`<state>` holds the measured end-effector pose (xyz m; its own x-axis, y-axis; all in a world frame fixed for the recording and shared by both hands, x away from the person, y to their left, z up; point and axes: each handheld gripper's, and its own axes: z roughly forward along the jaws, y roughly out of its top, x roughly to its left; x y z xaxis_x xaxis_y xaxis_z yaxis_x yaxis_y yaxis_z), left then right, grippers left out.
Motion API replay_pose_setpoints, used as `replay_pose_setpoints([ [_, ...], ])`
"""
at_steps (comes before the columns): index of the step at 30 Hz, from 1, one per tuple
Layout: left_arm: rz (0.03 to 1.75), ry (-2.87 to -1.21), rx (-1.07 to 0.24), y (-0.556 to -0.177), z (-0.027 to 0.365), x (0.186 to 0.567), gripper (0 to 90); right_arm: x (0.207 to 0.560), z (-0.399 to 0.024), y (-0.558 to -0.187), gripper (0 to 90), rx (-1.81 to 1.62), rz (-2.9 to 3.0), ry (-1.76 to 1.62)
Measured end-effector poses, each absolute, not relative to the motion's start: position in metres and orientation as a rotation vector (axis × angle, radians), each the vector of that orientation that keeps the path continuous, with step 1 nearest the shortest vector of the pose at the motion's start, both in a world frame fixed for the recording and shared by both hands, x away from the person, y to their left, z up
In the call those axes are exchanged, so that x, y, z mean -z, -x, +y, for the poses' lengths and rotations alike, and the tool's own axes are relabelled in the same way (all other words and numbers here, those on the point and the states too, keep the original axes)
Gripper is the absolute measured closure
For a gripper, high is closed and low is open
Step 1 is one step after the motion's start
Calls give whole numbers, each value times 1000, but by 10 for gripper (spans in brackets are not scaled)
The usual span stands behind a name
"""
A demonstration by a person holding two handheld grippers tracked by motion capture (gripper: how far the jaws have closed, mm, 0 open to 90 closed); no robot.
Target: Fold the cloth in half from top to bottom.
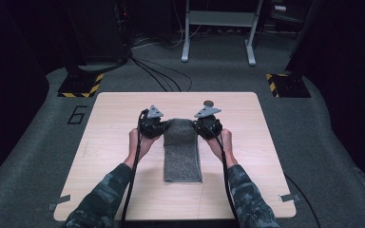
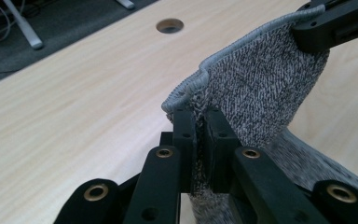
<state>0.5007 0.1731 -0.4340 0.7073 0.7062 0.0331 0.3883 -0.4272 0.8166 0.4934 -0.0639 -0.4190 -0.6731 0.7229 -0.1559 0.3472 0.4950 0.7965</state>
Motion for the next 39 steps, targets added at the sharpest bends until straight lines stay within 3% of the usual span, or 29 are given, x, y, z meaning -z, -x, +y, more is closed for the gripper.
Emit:
replay_pose_setpoints([
  [23, 811, -2092, -343, -451, 176, 475, 830, 459, -71, -431, 861, -1048, 2397, -845],
  [28, 801, -2126, -295, -445, 175, 485, 782, 470, -73, -424, 854, -1046, 2421, -871],
  [31, 804, -2130, -246, -439, 177, 488, 672, 475, -77, -417, 815, -1051, 2440, -892],
  [37, 844, -2066, -227, -423, 194, 479, 366, 472, -98, -404, 591, -1153, 2441, -957],
  [39, 852, -2035, -244, -421, 201, 472, 328, 469, -105, -403, 543, -1183, 2414, -994],
])
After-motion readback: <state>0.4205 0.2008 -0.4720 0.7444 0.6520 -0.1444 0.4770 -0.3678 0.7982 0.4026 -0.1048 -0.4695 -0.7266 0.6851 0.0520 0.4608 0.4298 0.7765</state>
